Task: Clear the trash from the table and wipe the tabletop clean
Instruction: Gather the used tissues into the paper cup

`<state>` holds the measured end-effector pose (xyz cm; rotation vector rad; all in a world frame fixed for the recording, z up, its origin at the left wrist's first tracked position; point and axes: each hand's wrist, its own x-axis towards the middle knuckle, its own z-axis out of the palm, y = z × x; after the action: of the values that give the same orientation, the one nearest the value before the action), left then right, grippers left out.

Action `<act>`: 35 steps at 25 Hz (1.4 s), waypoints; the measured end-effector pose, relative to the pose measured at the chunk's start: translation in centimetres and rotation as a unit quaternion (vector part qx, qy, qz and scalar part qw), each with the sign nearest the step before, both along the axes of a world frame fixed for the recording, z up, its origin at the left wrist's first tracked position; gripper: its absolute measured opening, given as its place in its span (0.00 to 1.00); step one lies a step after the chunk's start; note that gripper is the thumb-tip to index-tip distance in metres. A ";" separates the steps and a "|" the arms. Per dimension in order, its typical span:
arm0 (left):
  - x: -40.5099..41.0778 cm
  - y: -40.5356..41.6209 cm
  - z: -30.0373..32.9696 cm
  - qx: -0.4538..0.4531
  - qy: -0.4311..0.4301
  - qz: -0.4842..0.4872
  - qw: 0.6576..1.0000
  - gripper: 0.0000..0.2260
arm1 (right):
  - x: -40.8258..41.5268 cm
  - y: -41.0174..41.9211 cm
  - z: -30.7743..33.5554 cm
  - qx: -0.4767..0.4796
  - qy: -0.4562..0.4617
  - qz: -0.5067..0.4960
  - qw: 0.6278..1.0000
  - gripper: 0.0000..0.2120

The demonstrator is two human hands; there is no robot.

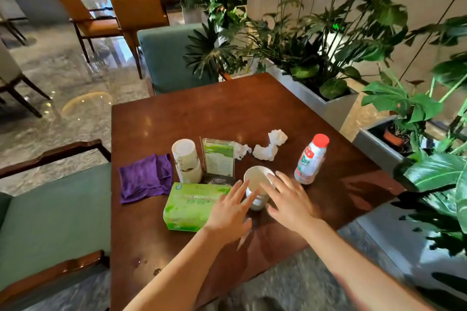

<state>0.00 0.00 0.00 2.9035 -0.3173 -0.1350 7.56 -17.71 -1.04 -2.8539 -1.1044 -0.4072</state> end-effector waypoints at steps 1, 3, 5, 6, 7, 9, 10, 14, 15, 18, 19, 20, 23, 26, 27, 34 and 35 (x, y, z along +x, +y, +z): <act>0.2 -0.2 -0.3 0.007 0.022 -0.003 1.000 0.32 | 0.2 -0.1 -0.1 -0.006 0.016 0.002 1.000 0.27; 0.3 -0.4 -1.0 0.009 0.041 0.005 0.999 0.33 | 0.5 -0.6 -1.2 -0.001 0.024 0.009 1.000 0.24; 0.1 -0.5 -1.5 -0.003 0.037 0.002 0.999 0.33 | 0.9 -0.8 -2.6 0.018 0.024 0.028 0.999 0.15; -0.1 -0.5 -1.7 -0.009 0.034 -0.006 0.999 0.33 | 1.1 -0.8 -3.0 0.036 0.029 0.039 0.998 0.10; -0.4 -0.5 -1.7 -0.020 0.033 -0.011 0.999 0.33 | 1.1 -0.7 -2.9 0.057 0.037 0.045 0.997 0.07; -1.0 -0.3 -2.1 -0.064 0.015 -0.004 0.998 0.32 | 1.0 -0.7 -2.4 0.099 0.038 0.052 0.993 0.03; -1.3 -0.2 -2.3 -0.111 -0.002 0.007 0.994 0.33 | 0.7 -0.7 -1.9 0.119 0.040 0.057 0.990 0.05; -1.7 0.1 -2.2 -0.325 -0.060 0.130 0.935 0.41 | -0.8 -0.2 1.0 0.187 0.018 0.076 0.979 0.07; -1.6 0.2 -2.0 -0.354 -0.067 0.151 0.921 0.43 | -1.2 -0.1 1.8 0.202 0.010 0.080 0.976 0.07; -1.1 -0.3 -0.7 -0.424 -0.103 0.175 0.882 0.42 | -1.9 0.2 3.3 0.249 -0.017 0.090 0.964 0.07; -0.9 -0.6 -0.1 -0.450 -0.119 0.186 0.865 0.41 | -2.0 0.2 3.8 0.260 -0.018 0.097 0.961 0.07; -0.6 -0.9 0.3 -0.475 -0.134 0.196 0.847 0.39 | -1.9 0.2 4.1 0.270 -0.018 0.105 0.957 0.07; 0.2 -1.7 1.2 -0.520 -0.172 0.216 0.808 0.34 | -0.8 0.2 4.8 0.278 -0.019 0.128 0.952 0.07; 2.0 -2.7 1.7 -0.529 -0.200 0.238 0.790 0.32 | 2.0 -0.5 5.6 0.278 0.000 0.154 0.948 0.06; 2.9 -3.2 1.8 -0.530 -0.206 0.247 0.785 0.31 | 3.4 -0.8 5.9 0.273 0.013 0.164 0.948 0.07; 10.5 -6.6 1.4 -0.518 -0.236 0.333 0.751 0.33 | 18.0 -4.6 12.3 0.294 0.127 0.177 0.931 0.10; 11.4 -6.8 1.3 -0.509 -0.241 0.347 0.750 0.34 | 21.8 -5.2 12.3 0.313 0.149 0.146 0.927 0.10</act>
<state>11.40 -6.82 1.26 1.7179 0.4971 0.6934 29.32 -22.93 11.23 -2.0750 -1.0714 -0.2352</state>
